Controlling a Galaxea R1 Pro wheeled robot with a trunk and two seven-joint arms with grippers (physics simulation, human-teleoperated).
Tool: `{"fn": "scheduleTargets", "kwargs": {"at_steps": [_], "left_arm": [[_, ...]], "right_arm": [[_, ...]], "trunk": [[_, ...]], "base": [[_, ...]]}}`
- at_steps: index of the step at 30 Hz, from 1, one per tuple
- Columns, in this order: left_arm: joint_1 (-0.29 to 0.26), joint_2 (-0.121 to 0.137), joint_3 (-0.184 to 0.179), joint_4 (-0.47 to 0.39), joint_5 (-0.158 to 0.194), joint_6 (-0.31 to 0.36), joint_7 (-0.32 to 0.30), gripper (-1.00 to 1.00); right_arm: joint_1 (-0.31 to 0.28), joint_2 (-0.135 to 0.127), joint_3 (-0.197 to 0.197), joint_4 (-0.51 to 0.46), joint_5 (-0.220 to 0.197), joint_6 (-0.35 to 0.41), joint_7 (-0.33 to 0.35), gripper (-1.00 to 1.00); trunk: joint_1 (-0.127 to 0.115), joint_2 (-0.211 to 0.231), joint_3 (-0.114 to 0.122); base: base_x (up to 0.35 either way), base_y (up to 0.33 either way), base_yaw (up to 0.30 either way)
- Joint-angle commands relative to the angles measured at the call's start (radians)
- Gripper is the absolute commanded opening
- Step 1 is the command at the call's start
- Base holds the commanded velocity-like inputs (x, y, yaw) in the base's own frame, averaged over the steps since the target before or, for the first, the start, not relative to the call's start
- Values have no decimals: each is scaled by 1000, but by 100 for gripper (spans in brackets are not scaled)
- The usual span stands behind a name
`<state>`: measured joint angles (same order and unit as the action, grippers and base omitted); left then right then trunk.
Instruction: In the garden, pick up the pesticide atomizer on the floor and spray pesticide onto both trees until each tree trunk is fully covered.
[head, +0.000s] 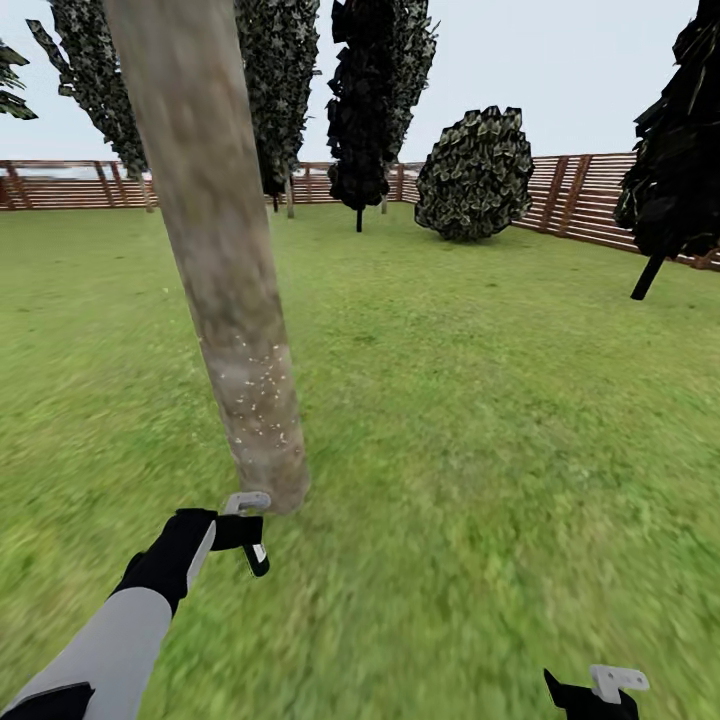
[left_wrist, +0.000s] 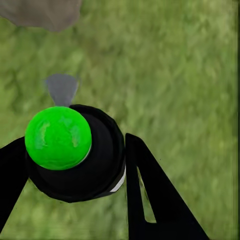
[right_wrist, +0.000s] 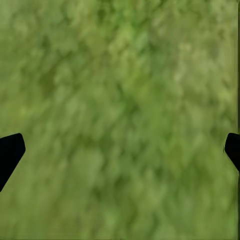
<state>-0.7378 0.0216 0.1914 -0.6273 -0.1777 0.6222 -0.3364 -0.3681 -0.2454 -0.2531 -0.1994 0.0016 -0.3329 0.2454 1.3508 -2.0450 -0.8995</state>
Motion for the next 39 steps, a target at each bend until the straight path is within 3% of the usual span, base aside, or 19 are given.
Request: {"fn": "scheduleTargets", "kwargs": {"at_steps": [1,11,32,39], "left_arm": [[1,0,-1,0,2,0,0,-100],[3,-2,-2,0,6,-1,0,-100],[5,-2,-3,0,6,-1,0,-100],[5,-3,-3,0,6,-1,0,-100]], "right_arm": [[0,0,0,0,0,0,0,100],[0,0,0,0,0,0,0,100],[0,8,0,0,1,0,0,100],[0,8,0,0,1,0,0,100]], "trunk": [[0,0,0],[0,0,0],[0,0,0],[0,0,0]], "base": [[230,-202,4],[116,-241,25],[98,-273,269],[119,-273,49]]}}
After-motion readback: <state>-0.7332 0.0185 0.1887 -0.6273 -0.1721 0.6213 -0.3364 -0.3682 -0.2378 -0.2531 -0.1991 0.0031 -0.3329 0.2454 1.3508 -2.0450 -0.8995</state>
